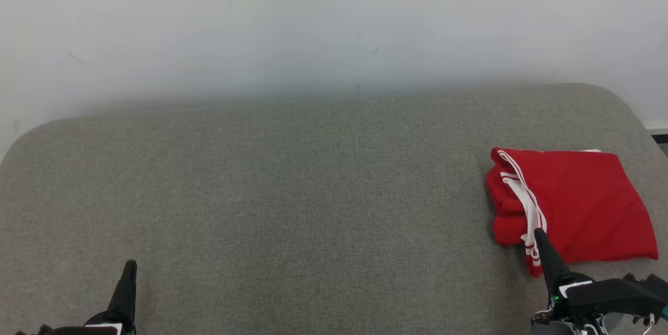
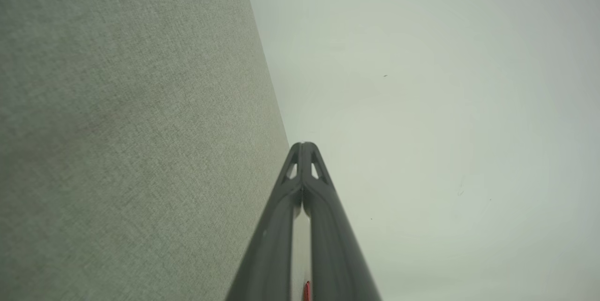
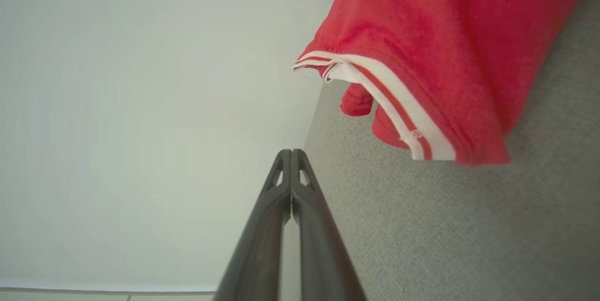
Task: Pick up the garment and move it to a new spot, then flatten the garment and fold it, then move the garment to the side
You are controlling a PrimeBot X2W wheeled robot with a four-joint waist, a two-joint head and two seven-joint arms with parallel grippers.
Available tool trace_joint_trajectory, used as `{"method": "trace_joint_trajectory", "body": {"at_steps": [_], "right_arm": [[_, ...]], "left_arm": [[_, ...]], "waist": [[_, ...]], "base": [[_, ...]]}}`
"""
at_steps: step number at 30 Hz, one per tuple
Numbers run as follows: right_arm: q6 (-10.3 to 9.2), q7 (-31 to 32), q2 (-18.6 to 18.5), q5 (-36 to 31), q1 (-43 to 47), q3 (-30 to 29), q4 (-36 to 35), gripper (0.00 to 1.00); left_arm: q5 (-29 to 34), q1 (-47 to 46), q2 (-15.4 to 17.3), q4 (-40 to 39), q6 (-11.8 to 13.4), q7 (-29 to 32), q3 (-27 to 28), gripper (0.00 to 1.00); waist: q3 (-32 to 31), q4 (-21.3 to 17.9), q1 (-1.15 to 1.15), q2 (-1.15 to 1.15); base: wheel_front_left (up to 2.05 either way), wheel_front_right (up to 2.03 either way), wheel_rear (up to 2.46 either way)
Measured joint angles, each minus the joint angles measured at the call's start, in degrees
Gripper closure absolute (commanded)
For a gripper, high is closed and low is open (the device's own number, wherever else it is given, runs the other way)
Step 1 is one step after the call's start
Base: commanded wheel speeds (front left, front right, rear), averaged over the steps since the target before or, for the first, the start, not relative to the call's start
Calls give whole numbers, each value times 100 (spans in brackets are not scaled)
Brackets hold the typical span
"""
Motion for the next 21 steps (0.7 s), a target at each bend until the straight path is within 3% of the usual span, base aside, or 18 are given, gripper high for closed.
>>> {"method": "trace_joint_trajectory", "body": {"at_steps": [14,21], "right_arm": [[84,143,-5,1006,-120,-83,42,100],[110,143,-8,1084,-129,-85,45,100]], "left_arm": [[-1017,-131,-126,107,-199,130,235,100],[-1056,-137,-137,129,-236,138,244,100]], "waist": [[100,-88,0,0],[104,-92,0,0]], "base": [[0,0,0],[0,0,0]]}}
